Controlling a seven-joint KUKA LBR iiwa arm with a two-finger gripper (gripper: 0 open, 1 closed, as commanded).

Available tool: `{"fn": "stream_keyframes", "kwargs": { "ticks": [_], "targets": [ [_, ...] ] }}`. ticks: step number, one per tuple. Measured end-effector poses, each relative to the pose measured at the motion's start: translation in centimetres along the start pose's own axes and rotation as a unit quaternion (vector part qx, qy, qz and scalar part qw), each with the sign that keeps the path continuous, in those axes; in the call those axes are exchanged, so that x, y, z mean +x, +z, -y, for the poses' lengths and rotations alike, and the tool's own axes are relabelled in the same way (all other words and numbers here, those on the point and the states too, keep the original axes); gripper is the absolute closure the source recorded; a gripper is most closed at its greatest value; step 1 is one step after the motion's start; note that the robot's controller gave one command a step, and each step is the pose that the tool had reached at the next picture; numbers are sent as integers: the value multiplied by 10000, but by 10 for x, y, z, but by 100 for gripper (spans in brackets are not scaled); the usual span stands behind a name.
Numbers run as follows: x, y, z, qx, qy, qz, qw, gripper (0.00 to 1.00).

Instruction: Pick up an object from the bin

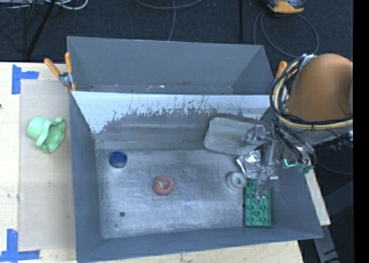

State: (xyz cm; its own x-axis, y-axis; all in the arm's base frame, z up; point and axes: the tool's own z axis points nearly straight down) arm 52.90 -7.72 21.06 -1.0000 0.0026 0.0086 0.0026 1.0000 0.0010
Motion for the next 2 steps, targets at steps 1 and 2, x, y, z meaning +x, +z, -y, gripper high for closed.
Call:
{"fn": "stream_keyframes", "kwargs": {
  "ticks": [1, 2],
  "targets": [
    [-22, 127, 42, 2, -1307, 27, 9914, 0],
    [-22, 124, 42, 11, -1320, 30, 9912, 100]
  ]
}}
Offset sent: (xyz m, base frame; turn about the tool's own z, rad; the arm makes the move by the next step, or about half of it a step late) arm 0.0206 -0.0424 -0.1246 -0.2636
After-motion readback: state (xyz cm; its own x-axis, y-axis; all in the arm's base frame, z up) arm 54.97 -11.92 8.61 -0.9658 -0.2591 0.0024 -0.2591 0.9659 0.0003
